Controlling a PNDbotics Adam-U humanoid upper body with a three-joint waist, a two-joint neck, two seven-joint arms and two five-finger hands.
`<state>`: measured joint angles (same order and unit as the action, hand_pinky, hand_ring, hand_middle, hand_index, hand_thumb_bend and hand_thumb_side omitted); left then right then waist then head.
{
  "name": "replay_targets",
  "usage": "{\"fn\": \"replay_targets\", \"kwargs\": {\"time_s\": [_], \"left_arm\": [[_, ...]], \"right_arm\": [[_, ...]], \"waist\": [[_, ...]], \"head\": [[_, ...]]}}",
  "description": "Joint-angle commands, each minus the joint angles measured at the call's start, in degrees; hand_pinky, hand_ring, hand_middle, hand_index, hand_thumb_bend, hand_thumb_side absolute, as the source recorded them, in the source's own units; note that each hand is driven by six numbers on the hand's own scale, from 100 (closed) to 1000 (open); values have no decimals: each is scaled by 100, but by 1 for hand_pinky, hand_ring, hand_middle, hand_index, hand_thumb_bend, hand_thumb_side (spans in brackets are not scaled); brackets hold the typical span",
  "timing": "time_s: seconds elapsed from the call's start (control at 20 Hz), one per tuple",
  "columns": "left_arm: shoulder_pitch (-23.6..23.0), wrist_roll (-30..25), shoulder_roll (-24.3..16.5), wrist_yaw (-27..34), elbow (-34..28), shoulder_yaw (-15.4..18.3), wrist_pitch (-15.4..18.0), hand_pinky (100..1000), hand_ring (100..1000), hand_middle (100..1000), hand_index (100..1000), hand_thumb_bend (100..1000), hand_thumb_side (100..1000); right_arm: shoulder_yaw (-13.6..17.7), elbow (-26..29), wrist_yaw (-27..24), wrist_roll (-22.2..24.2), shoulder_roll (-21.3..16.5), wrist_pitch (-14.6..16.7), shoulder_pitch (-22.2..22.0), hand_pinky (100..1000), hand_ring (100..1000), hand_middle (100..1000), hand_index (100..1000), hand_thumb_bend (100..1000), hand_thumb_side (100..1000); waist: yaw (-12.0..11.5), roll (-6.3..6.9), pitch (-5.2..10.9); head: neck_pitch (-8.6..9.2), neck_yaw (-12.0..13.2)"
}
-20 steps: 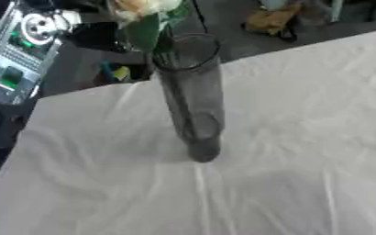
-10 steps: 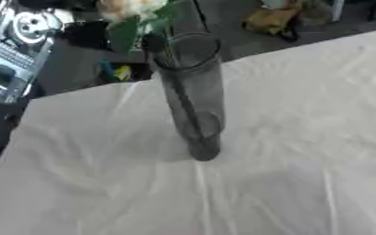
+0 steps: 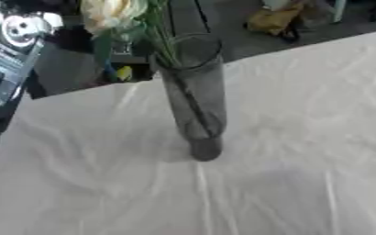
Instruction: Arrange flowers into the vase.
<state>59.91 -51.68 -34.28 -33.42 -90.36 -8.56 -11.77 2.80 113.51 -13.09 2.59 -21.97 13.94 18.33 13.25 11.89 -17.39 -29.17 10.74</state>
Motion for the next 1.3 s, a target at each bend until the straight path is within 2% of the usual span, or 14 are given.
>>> {"fn": "replay_targets", "kwargs": {"time_s": [0.05,1.3], "left_arm": [[54,-29,-264,-41,-84,105,11,962,938,971,1000,910,1000],[-260,-29,-606,-241,62,-15,314,956,934,958,1000,939,1000]], "right_arm": [[31,108,-25,-22,-105,-11,37,682,543,508,763,100,1000],[35,108,-49,-53,-119,-7,19,681,545,509,763,100,1000]], "waist": [[-20,-140,212],[-99,-146,267]], "head": [[-37,-18],[-76,-78]]}}
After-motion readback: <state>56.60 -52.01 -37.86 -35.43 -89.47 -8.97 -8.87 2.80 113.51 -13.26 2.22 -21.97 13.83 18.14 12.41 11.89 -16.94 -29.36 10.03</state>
